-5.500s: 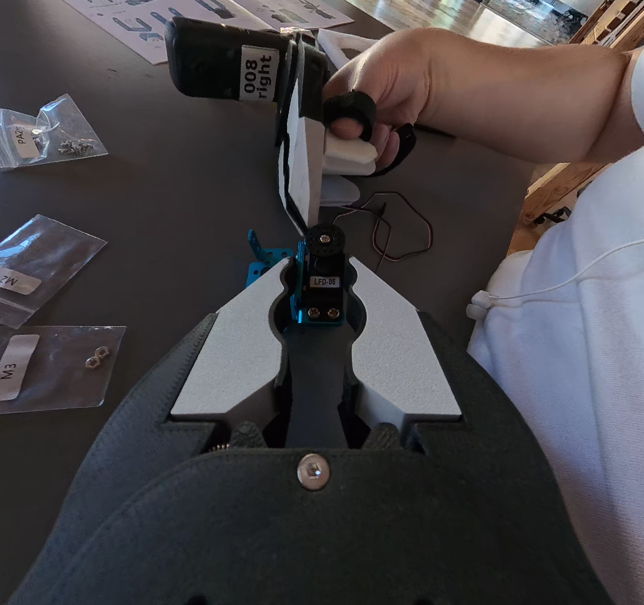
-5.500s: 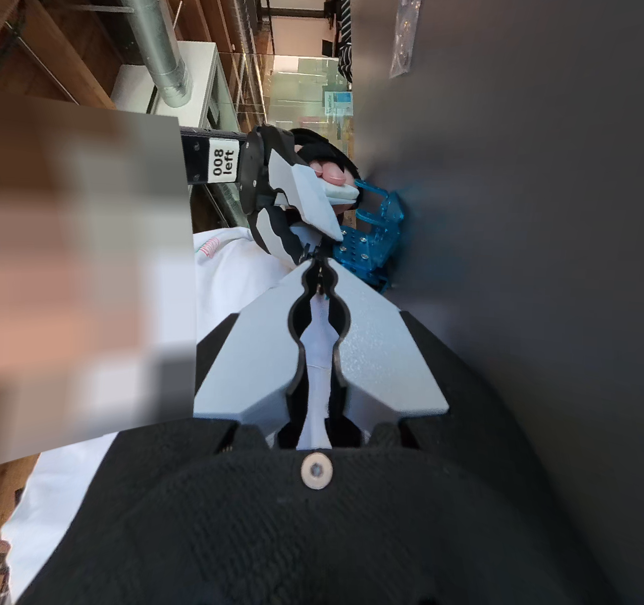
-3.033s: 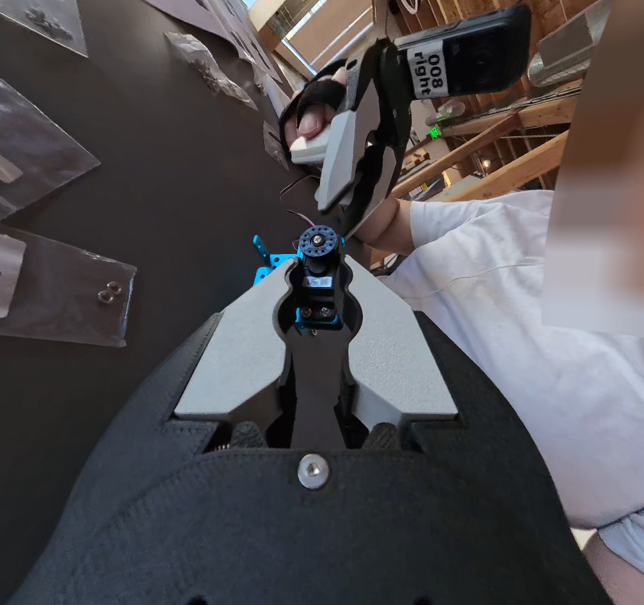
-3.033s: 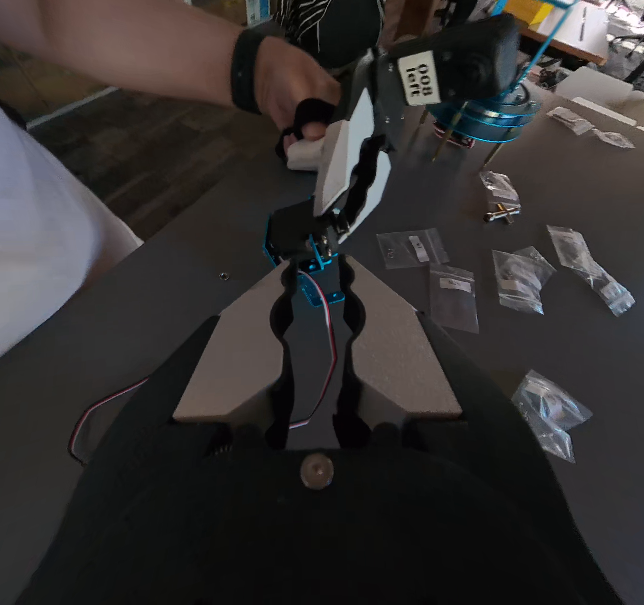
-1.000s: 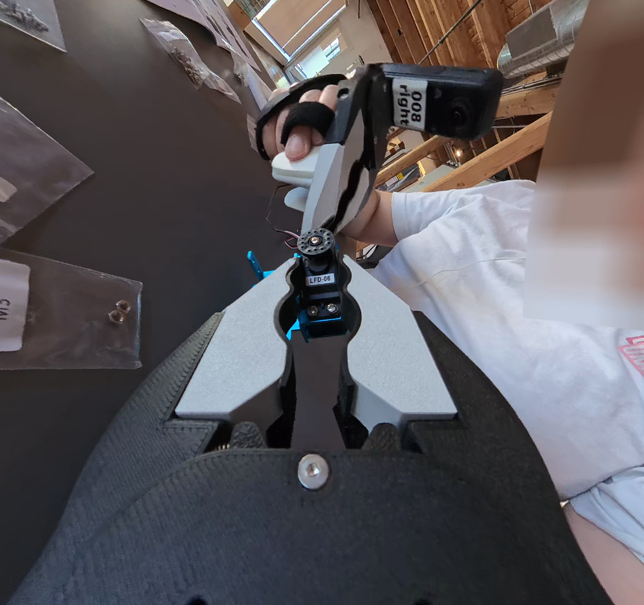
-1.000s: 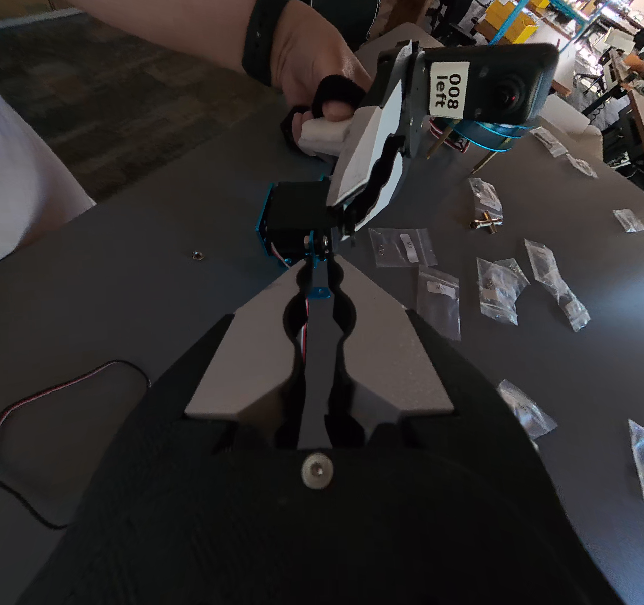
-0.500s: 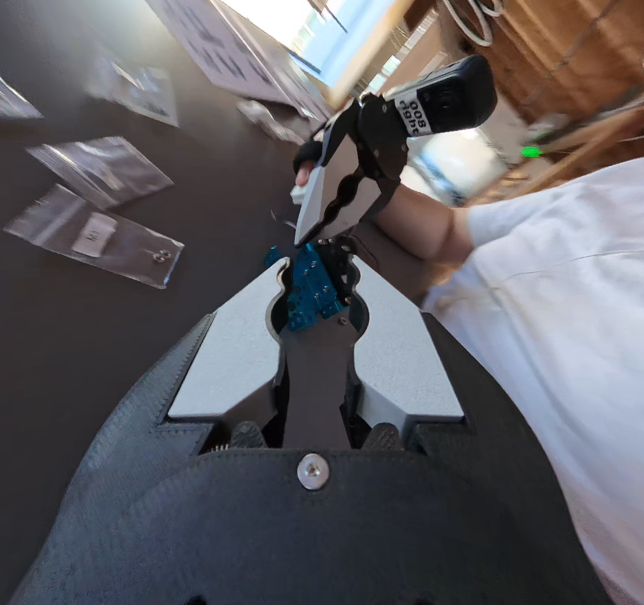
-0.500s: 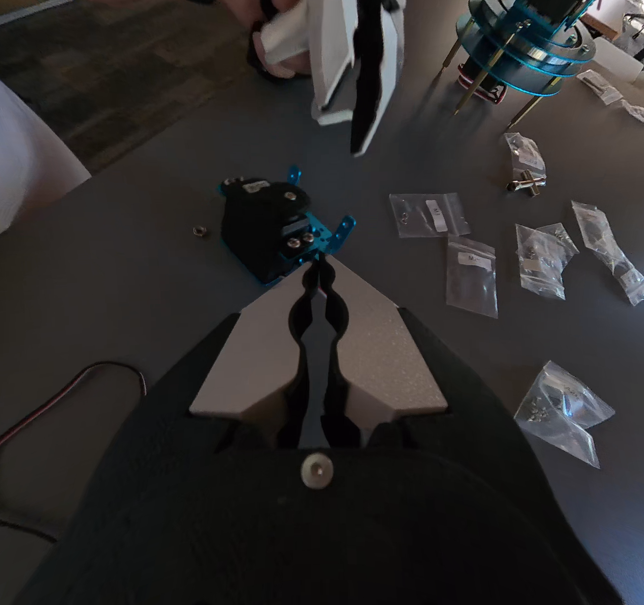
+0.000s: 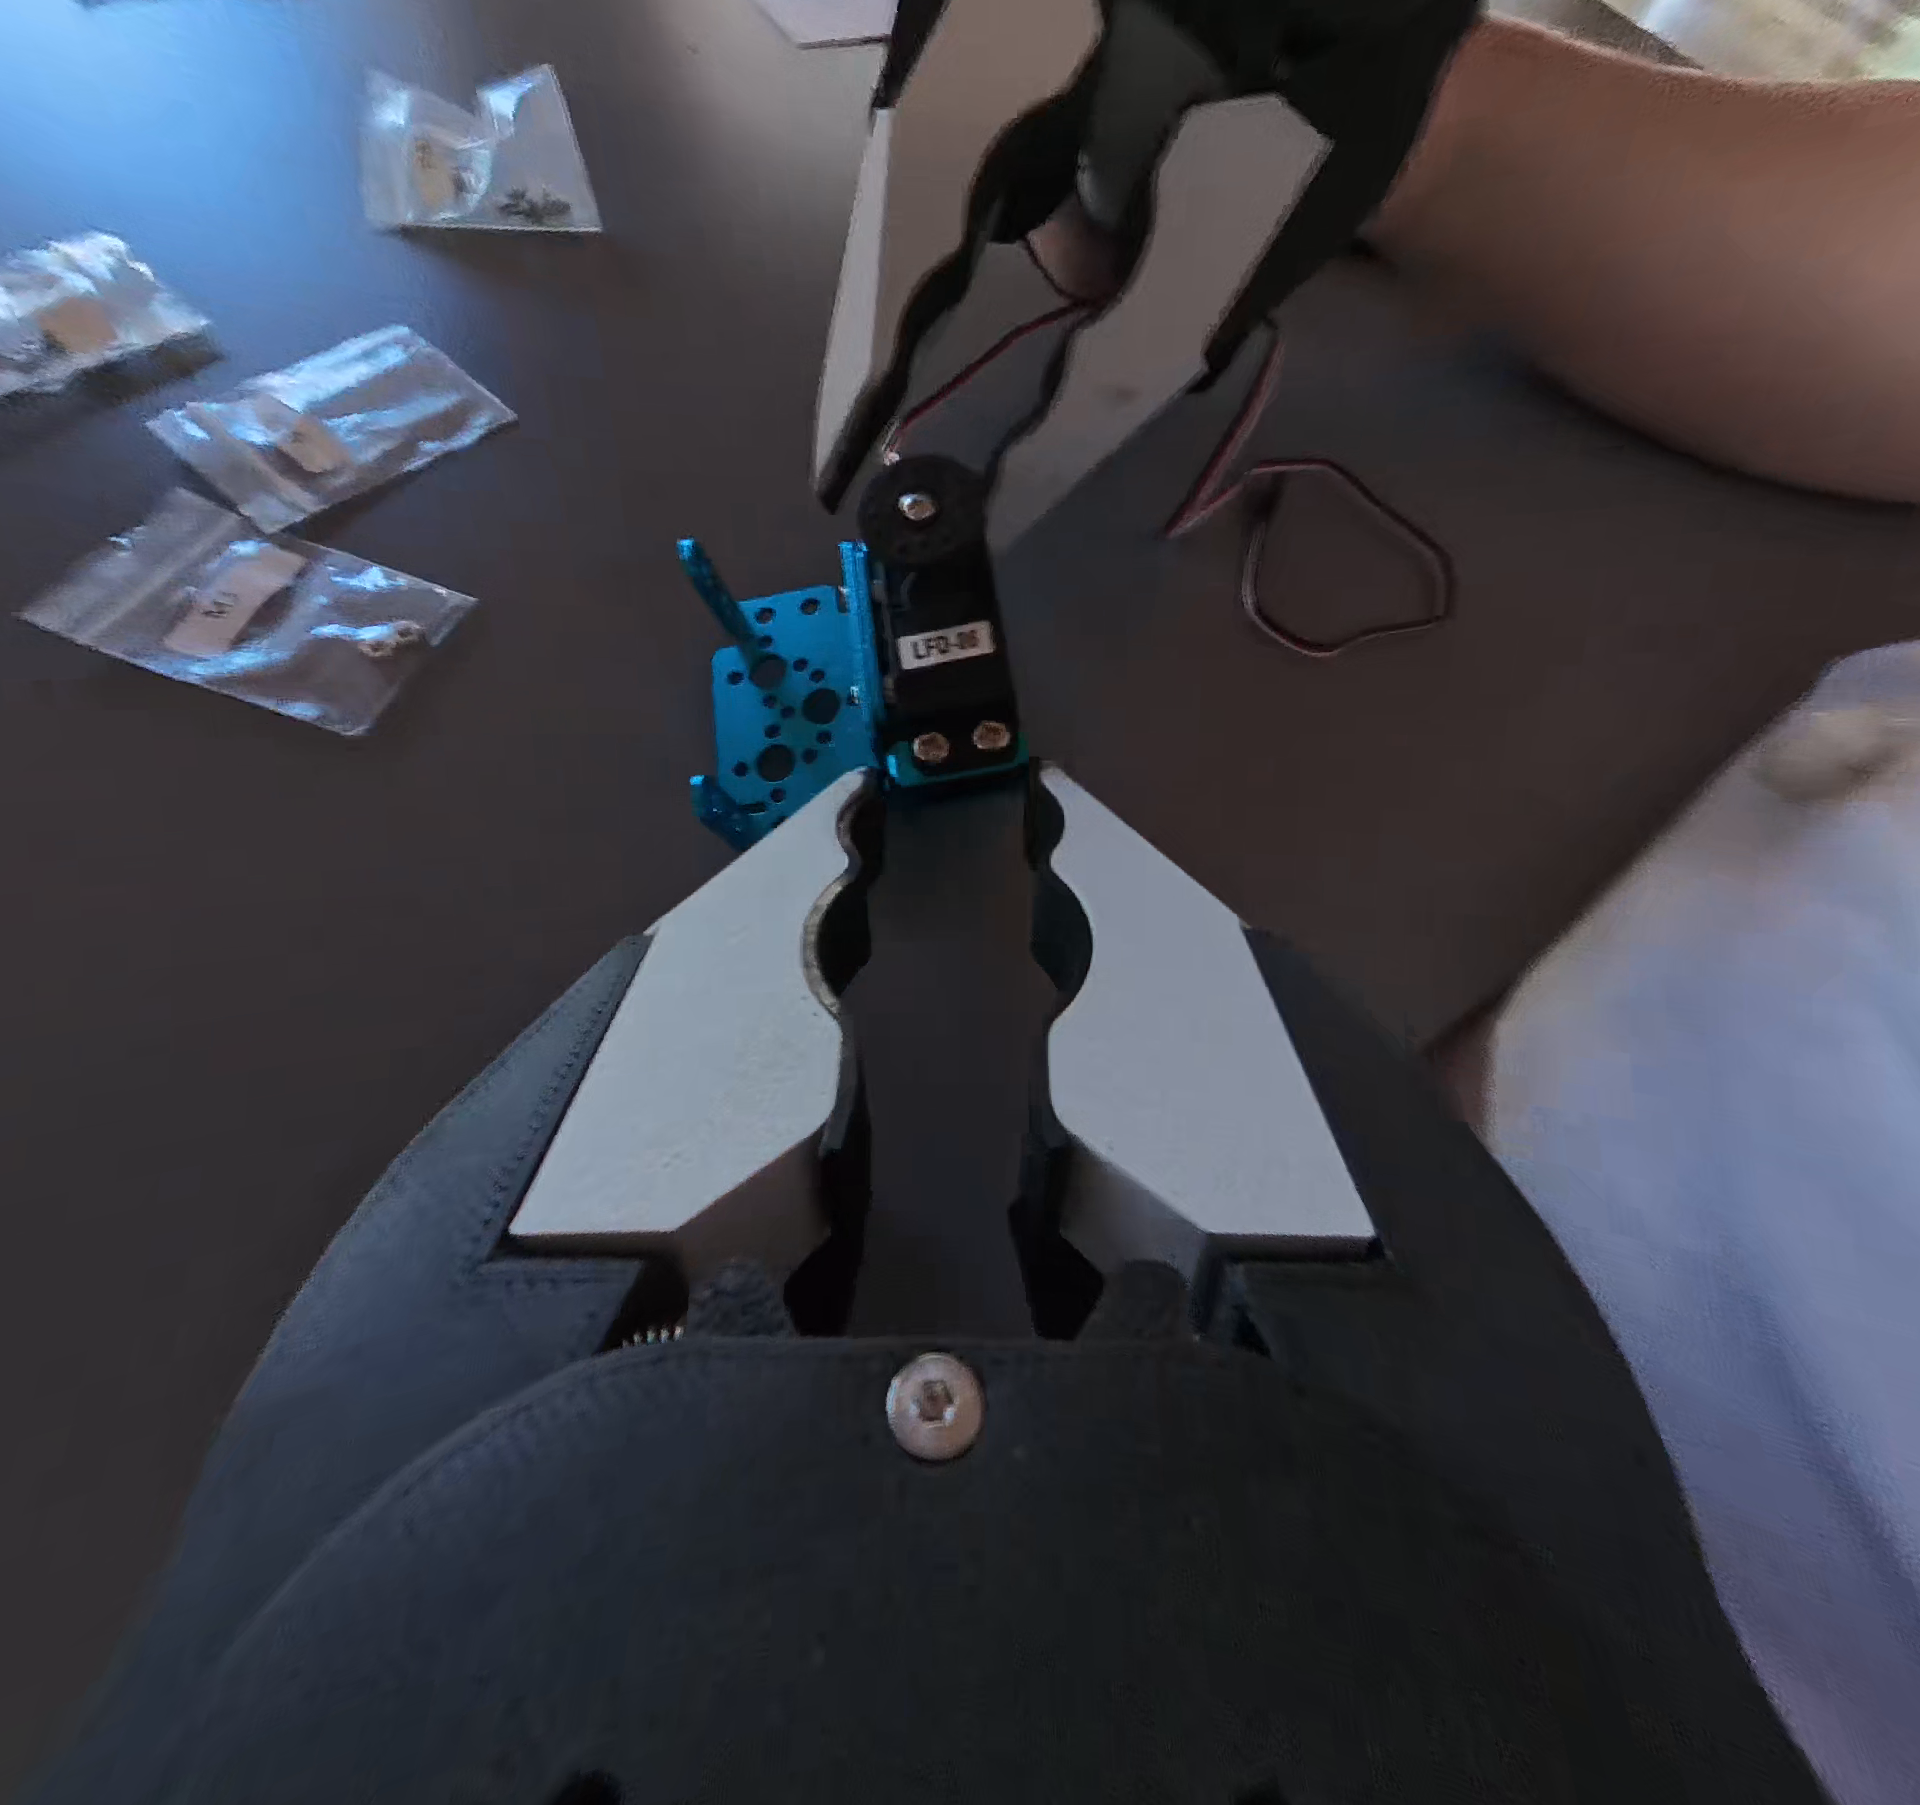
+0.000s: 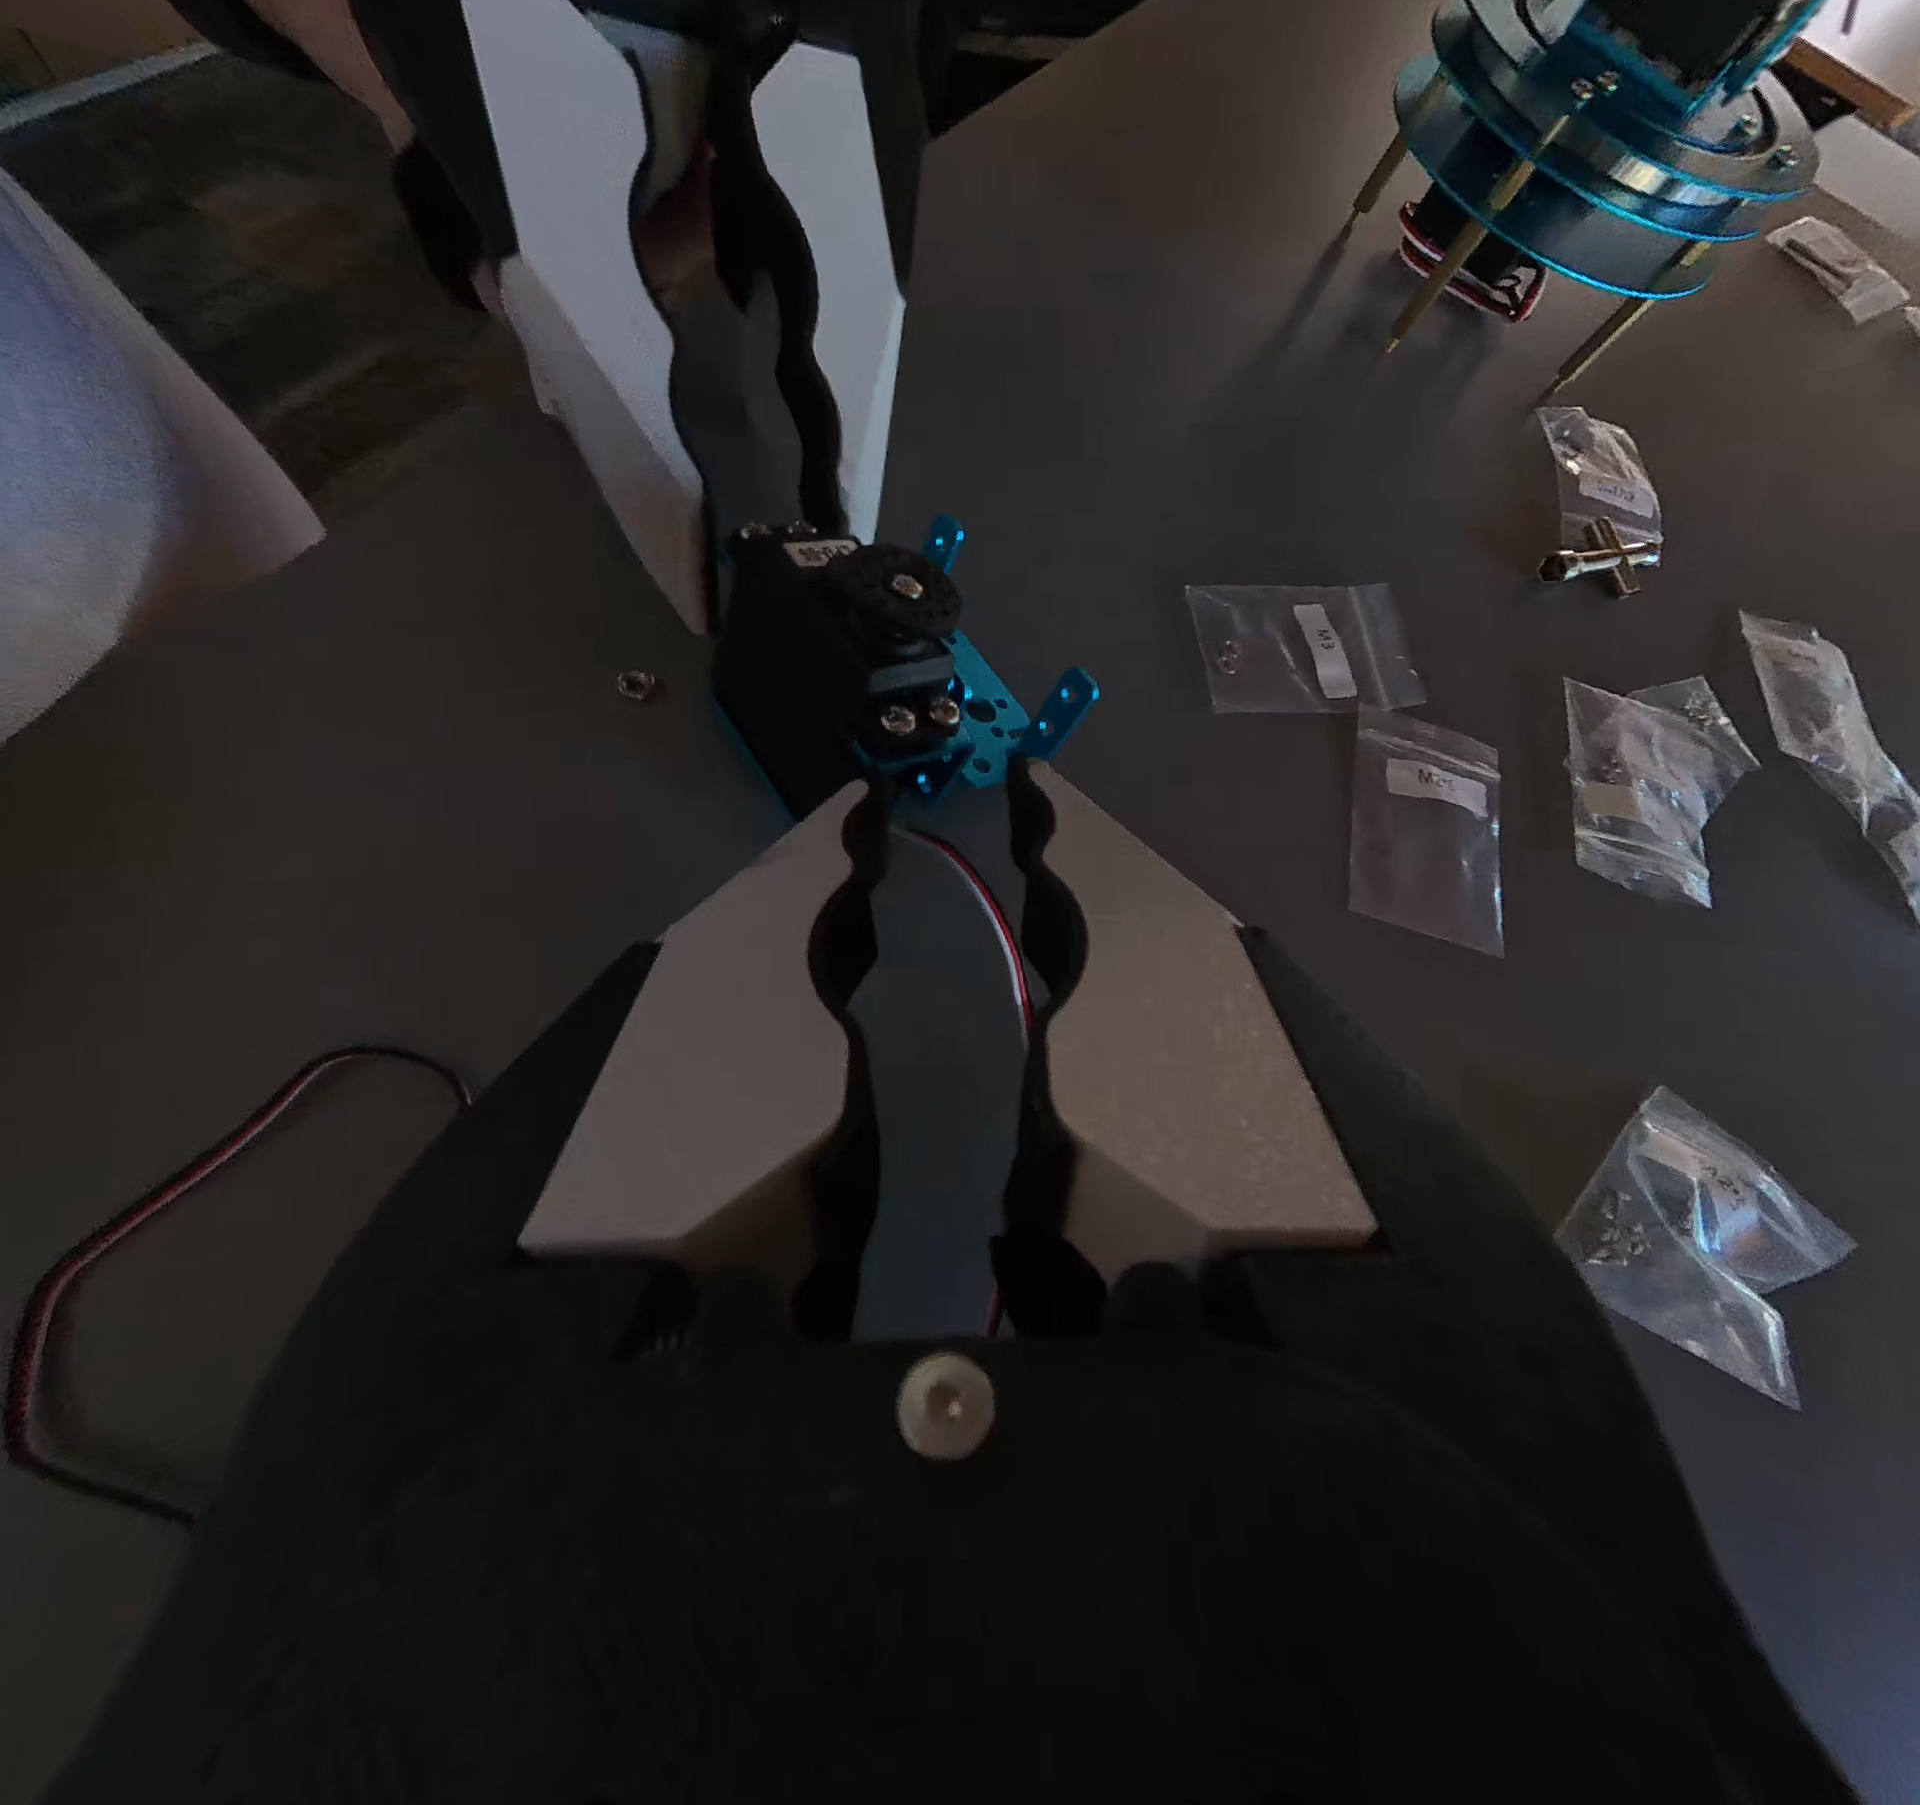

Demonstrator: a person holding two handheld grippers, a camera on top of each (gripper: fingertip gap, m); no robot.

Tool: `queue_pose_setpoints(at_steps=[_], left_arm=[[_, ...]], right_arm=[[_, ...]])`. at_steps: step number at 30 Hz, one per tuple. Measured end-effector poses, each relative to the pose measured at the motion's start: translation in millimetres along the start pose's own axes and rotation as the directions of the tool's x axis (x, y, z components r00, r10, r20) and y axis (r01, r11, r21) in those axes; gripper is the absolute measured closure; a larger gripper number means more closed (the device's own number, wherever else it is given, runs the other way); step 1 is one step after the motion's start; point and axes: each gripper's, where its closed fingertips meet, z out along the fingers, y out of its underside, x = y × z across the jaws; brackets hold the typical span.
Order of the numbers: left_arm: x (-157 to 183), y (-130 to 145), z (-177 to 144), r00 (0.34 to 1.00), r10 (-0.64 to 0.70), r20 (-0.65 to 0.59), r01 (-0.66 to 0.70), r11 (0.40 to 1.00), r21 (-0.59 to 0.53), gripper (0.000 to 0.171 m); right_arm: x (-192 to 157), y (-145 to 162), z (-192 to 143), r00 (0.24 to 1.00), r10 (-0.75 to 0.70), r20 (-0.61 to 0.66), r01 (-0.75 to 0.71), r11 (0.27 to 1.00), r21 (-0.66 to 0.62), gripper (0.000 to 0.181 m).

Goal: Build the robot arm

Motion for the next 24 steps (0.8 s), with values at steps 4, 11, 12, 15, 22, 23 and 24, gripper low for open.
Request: queue_pose_setpoints(at_steps=[4, 11, 12, 15, 22, 23, 24], left_arm=[[-4, -3, 0, 0.996, -0.073, -0.060, 0.074, 0.997, 0.012, 0.146], [-9, -20, -8, 0.845, -0.385, -0.371, 0.413, 0.911, -0.005, 0.163], [-11, -21, -8, 0.840, -0.393, -0.373, 0.422, 0.907, -0.006, 0.163], [-12, -29, -9, 0.809, -0.441, -0.389, 0.471, 0.882, -0.020, 0.164], [-20, -39, -4, 0.657, -0.661, -0.363, 0.678, 0.728, -0.100, 0.165], [-21, -40, -4, 0.635, -0.680, -0.366, 0.698, 0.708, -0.107, 0.166], [-22, -40, -3, 0.612, -0.698, -0.372, 0.716, 0.688, -0.113, 0.166]], right_arm=[[-1, 3, 1, 0.999, -0.030, -0.013, 0.030, 0.999, -0.025, 0.165], [1, 5, 1, 0.997, 0.071, 0.014, -0.071, 0.997, -0.021, 0.167], [2, 5, 0, 0.995, 0.093, 0.020, -0.092, 0.996, -0.015, 0.167], [1, 4, -3, 0.982, 0.179, 0.068, -0.179, 0.984, -0.001, 0.167], [9, 5, -8, 0.962, 0.263, 0.079, -0.266, 0.963, 0.035, 0.165], [10, 5, -9, 0.960, 0.268, 0.084, -0.272, 0.961, 0.038, 0.163], [10, 4, -10, 0.958, 0.273, 0.085, -0.277, 0.960, 0.043, 0.163]])
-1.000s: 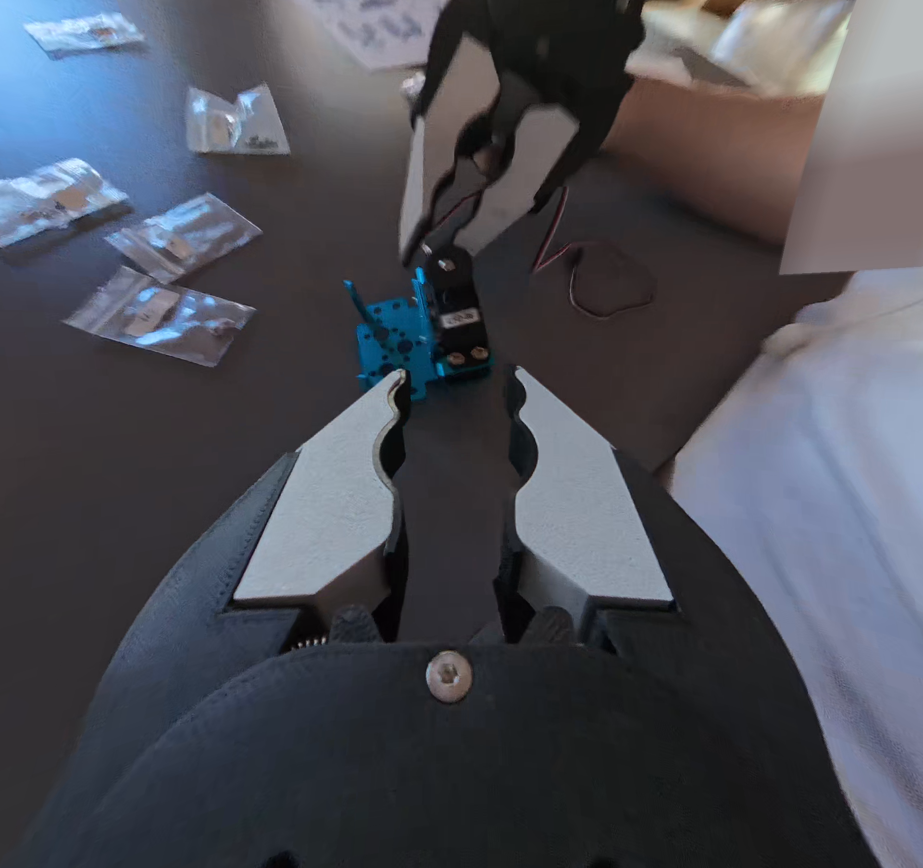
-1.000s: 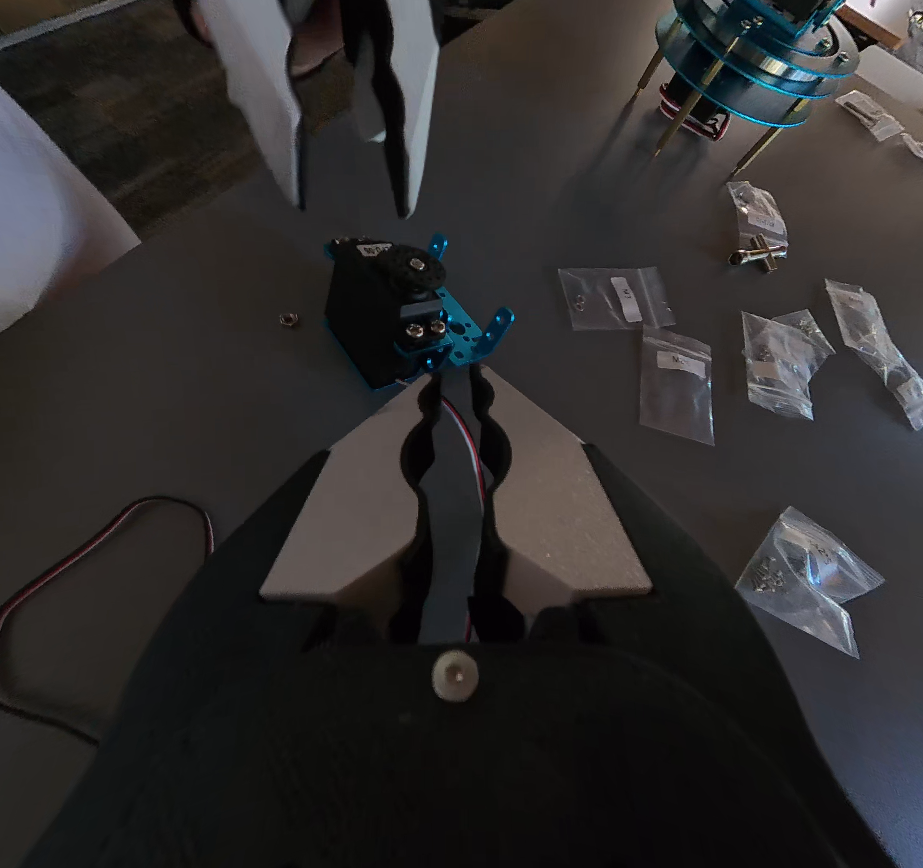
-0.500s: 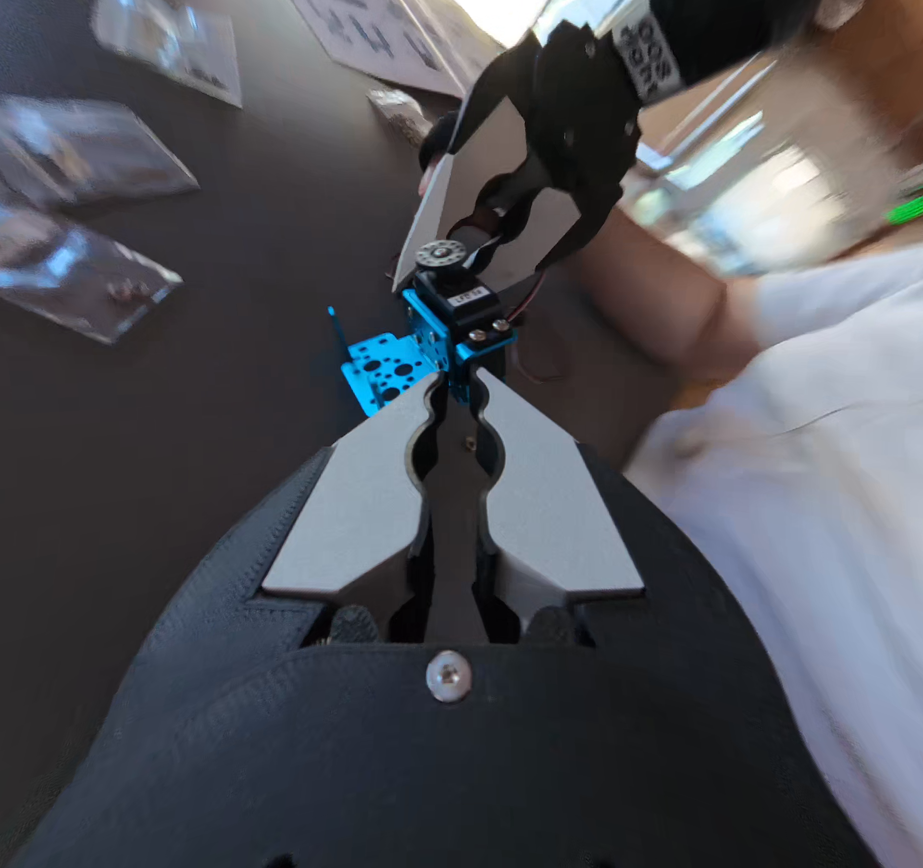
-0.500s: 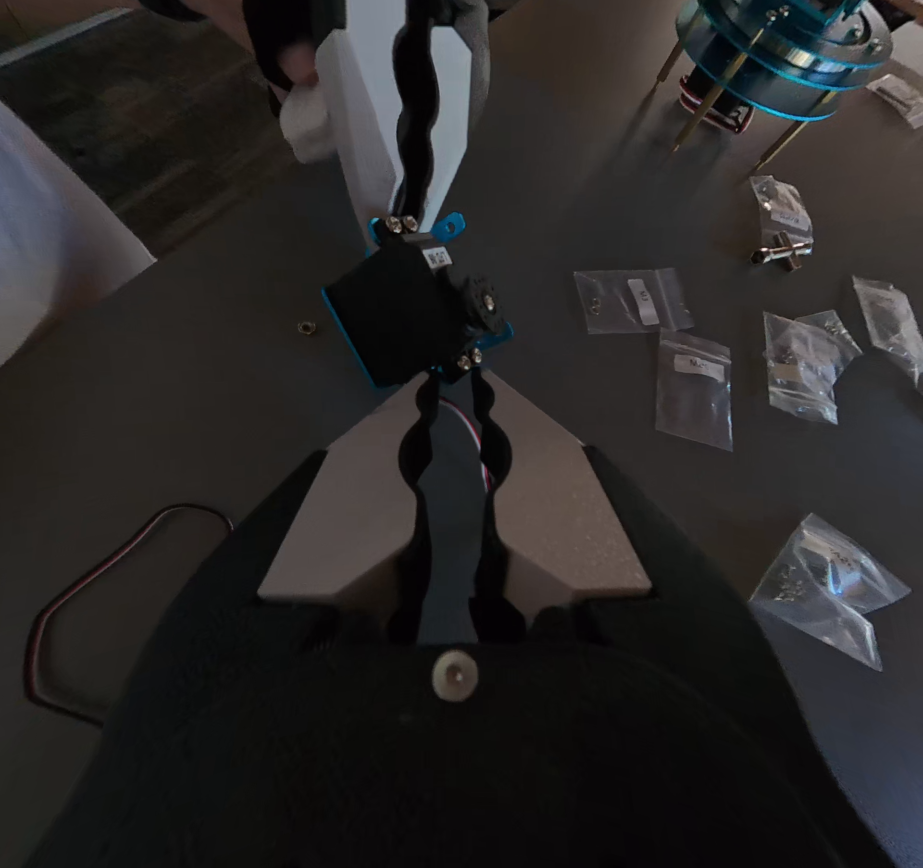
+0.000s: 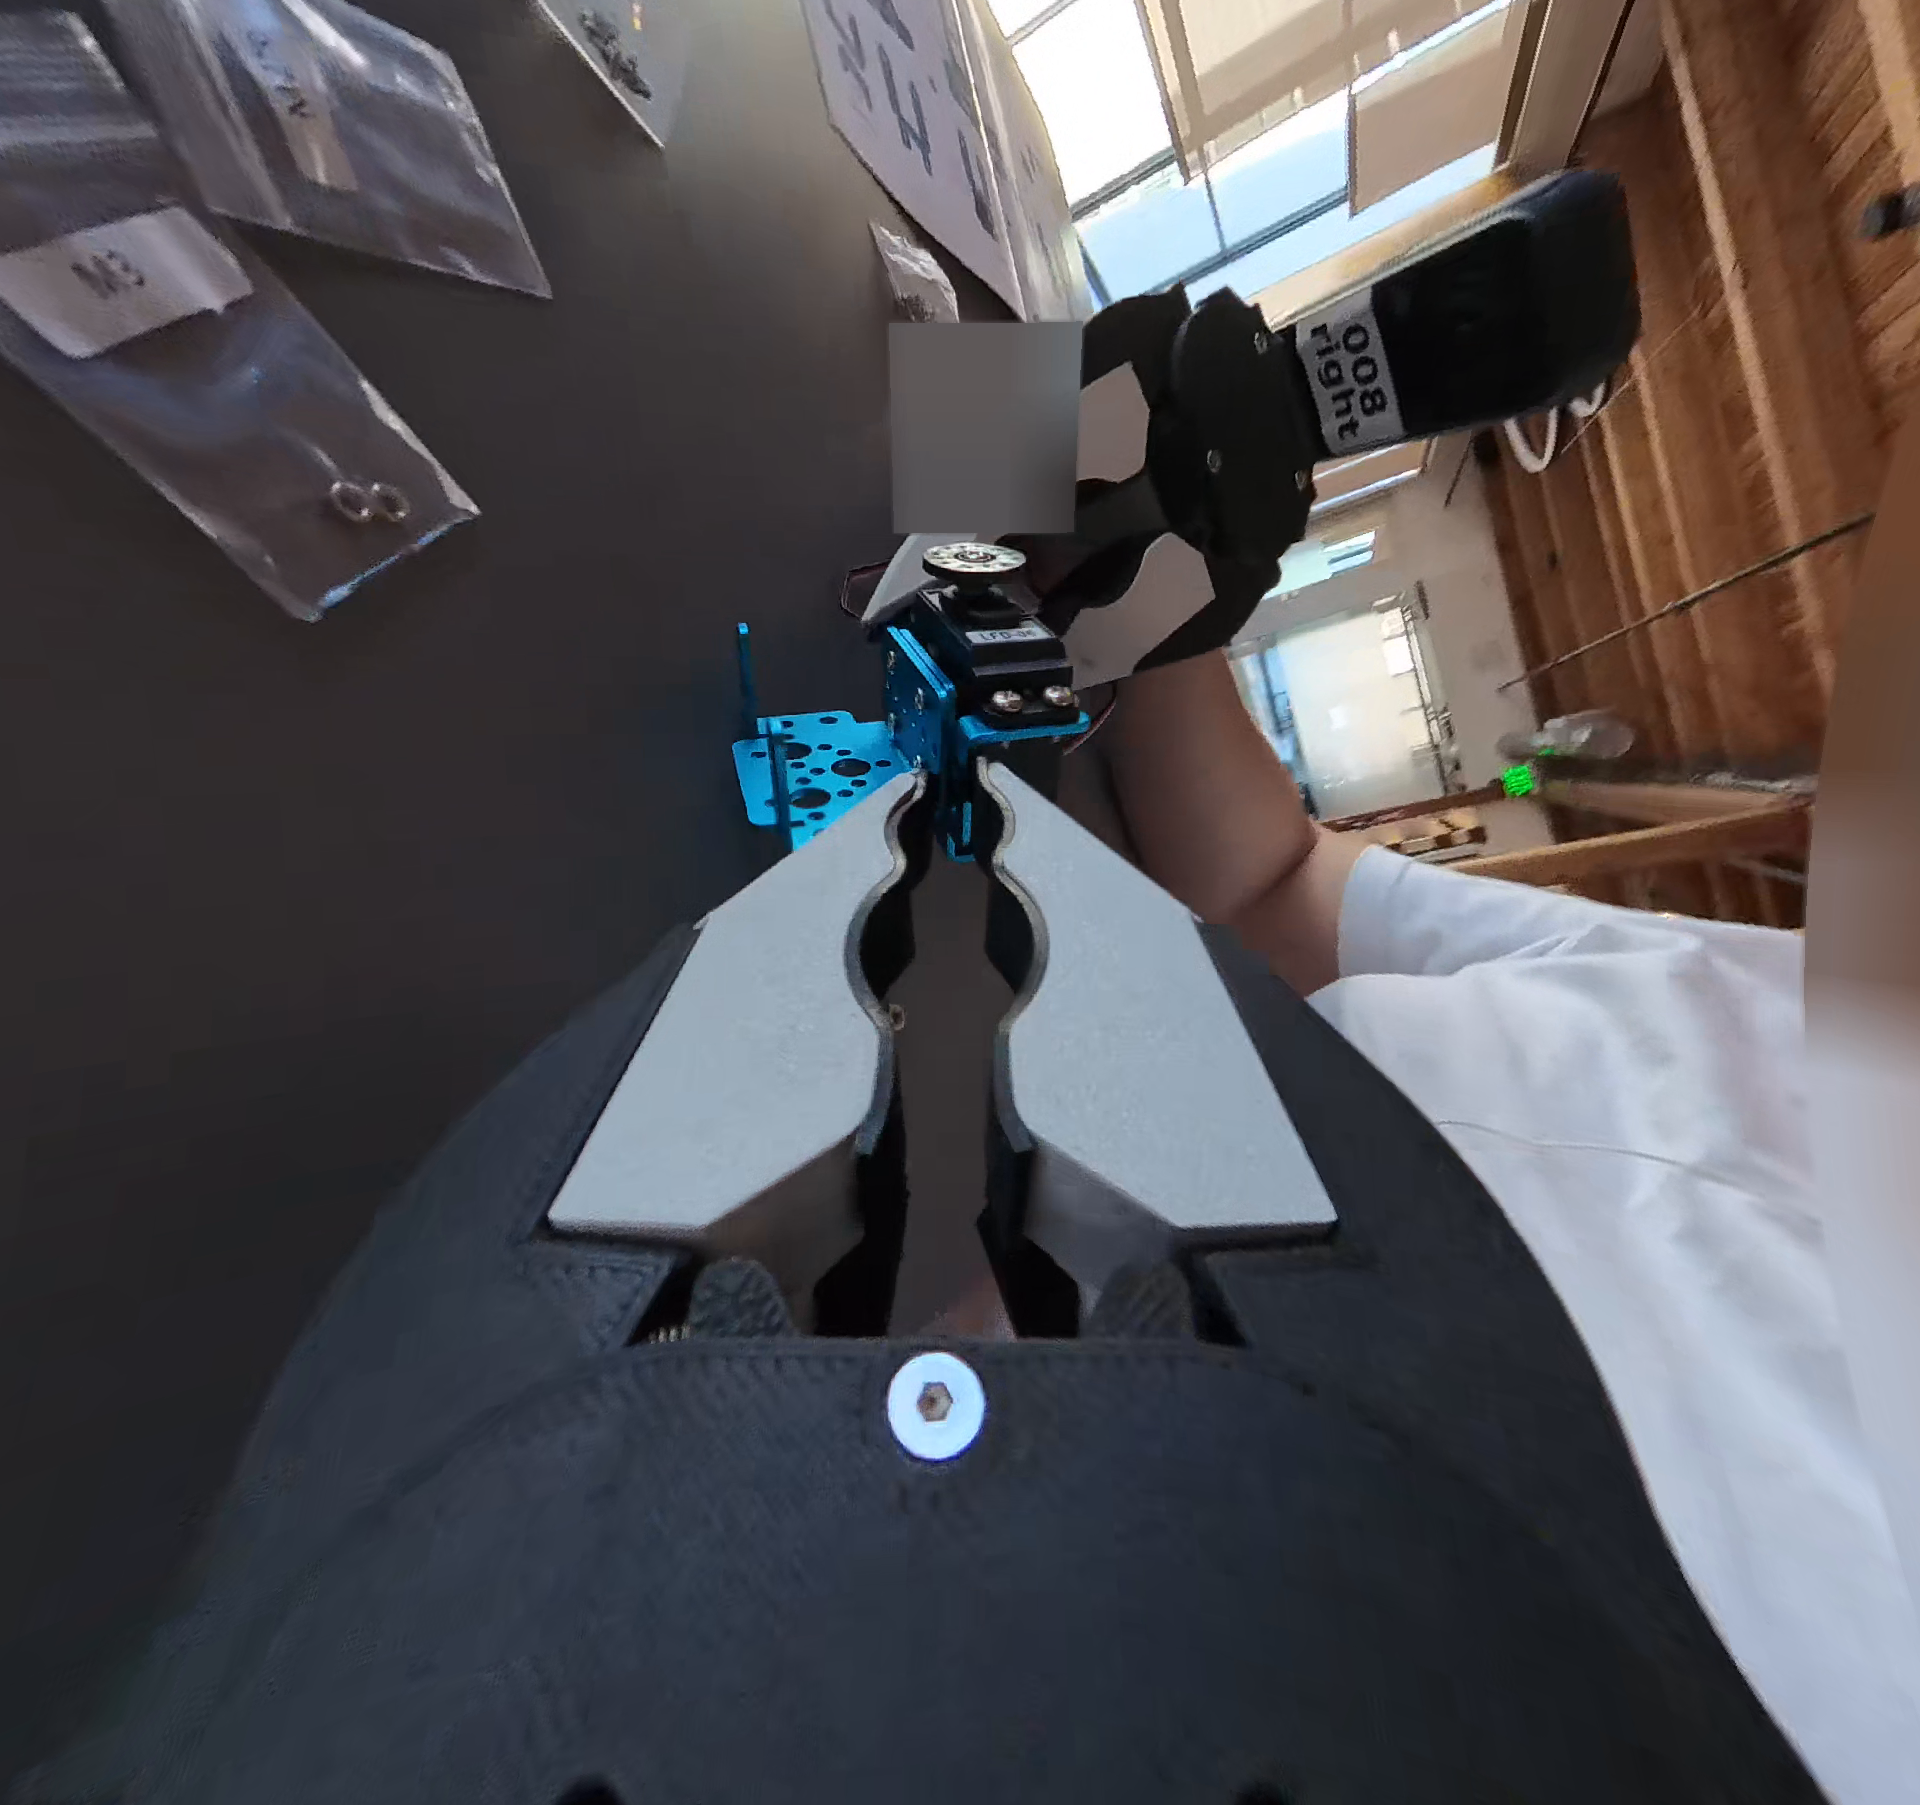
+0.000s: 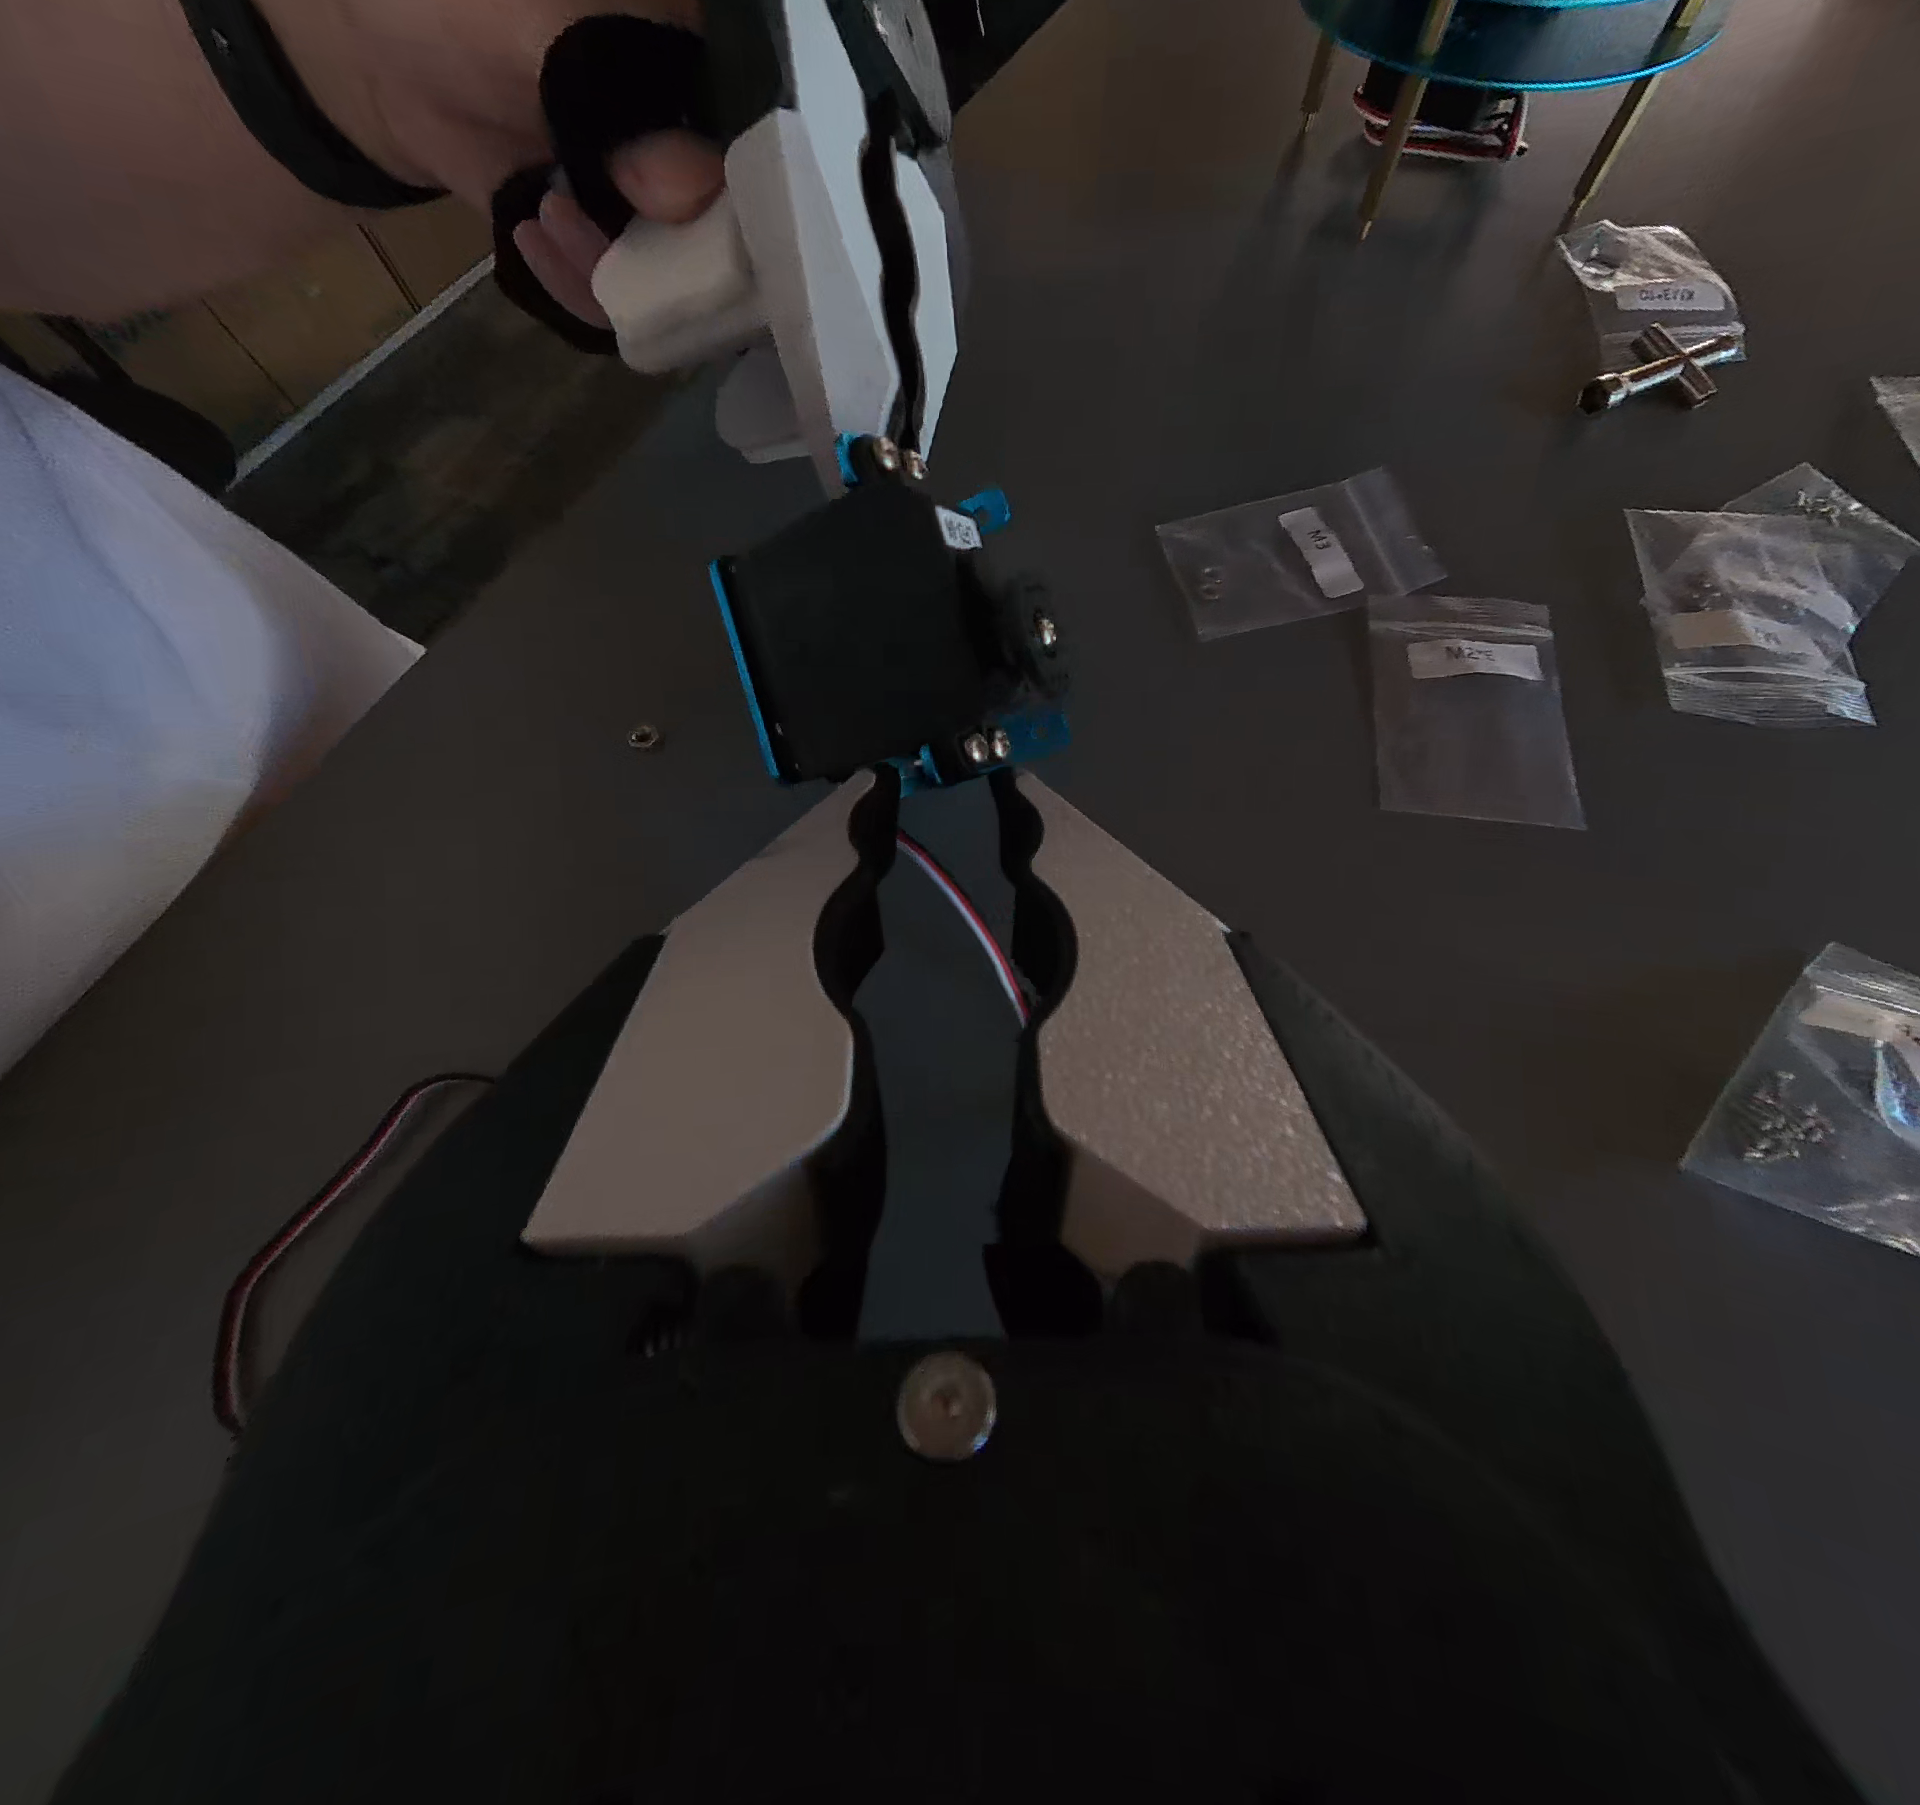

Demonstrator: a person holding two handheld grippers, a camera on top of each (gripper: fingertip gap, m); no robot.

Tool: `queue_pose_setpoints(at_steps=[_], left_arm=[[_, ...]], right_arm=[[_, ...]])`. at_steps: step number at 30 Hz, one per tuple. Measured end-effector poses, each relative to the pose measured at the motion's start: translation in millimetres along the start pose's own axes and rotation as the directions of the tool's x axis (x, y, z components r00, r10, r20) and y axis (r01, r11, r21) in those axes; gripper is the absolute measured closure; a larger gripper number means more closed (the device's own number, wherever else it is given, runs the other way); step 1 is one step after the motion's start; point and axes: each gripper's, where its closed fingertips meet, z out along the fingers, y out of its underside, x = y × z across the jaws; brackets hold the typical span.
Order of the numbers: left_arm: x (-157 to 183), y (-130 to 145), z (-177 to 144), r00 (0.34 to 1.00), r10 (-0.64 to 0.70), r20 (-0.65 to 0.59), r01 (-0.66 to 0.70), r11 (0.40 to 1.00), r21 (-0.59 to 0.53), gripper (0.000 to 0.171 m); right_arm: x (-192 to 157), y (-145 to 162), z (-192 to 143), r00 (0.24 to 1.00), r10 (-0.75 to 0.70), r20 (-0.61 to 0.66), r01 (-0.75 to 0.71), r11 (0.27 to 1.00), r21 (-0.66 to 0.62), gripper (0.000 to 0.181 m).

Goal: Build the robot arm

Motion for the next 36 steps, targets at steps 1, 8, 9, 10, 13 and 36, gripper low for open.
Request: queue_pose_setpoints(at_steps=[1, 8, 9, 10, 13, 36], left_arm=[[0, 0, 0, 1.000, -0.021, -0.015, 0.021, 1.000, -0.002, 0.166], [-2, 3, 2, 0.976, -0.157, -0.154, 0.155, 0.988, -0.022, 0.168], [-3, 4, 2, 0.973, -0.163, -0.166, 0.161, 0.987, -0.023, 0.168], [-4, 5, 1, 0.972, -0.164, -0.171, 0.162, 0.987, -0.023, 0.168], [-12, 7, -2, 0.977, -0.158, -0.145, 0.159, 0.987, -0.010, 0.170], [-14, 6, -2, 0.975, -0.137, -0.173, 0.132, 0.990, -0.043, 0.171]], right_arm=[[1, -2, -1, 1.000, 0.002, -0.006, -0.002, 1.000, 0.012, 0.155], [-7, -10, -10, 0.998, -0.064, 0.007, 0.064, 0.997, 0.051, 0.134], [-8, -11, -11, 0.998, -0.068, 0.007, 0.067, 0.996, 0.052, 0.132], [-8, -12, -11, 0.997, -0.073, 0.004, 0.072, 0.996, 0.054, 0.131], [-10, -13, -16, 0.997, -0.080, -0.007, 0.080, 0.996, 0.048, 0.127], [-14, -13, -15, 0.945, 0.165, -0.282, -0.133, 0.983, 0.129, 0.123]])
